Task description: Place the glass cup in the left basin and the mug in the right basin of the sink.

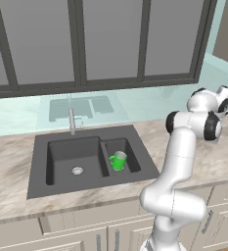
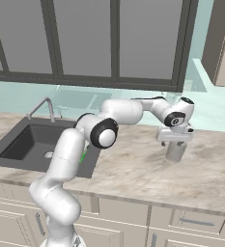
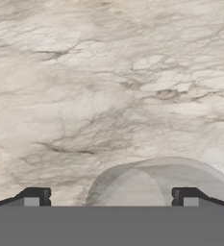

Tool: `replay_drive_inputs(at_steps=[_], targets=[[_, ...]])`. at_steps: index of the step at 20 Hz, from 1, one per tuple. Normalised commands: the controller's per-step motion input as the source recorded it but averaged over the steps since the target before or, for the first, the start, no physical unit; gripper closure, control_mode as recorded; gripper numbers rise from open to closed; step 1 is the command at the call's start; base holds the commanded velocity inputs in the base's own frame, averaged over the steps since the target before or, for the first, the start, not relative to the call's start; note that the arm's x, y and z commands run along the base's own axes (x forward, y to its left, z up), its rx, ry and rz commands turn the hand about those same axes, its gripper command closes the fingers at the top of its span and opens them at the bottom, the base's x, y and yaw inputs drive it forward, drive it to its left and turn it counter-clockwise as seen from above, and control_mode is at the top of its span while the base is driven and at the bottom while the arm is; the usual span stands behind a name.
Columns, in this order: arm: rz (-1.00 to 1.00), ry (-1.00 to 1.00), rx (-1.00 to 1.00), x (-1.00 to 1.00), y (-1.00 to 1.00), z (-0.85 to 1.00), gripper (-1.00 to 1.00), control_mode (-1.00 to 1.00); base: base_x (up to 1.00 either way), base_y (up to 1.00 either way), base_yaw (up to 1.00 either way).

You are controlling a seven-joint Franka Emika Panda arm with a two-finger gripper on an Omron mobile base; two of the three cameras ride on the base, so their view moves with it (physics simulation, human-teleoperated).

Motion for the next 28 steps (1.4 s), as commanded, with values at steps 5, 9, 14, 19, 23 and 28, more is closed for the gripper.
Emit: replay_drive_inputs(at_steps=[5,9,14,19,23,28], targets=[[0.0,-0.08,0.0,-0.27,0.03,-0.13,1.0,-1.0,0.0,0.0,0.0],[0.0,-0.09,0.0,-0.33,0.04,-0.09,1.0,-1.0,0.0,0.0,0.0],[0.0,-0.02,0.0,-0.21,0.18,-0.19,1.0,-1.0,0.0,0.0,0.0],[0.0,-0.04,0.0,-0.18,0.32,-0.04,1.0,-1.0,0.0,0.0,0.0],[0.0,-0.01,0.0,-0.17,0.38,0.2,1.0,-1.0,0.0,0.0,0.0],[0.0,0.0,0.0,-0.14,0.33,0.39,1.0,-1.0,0.0,0.0,0.0]])
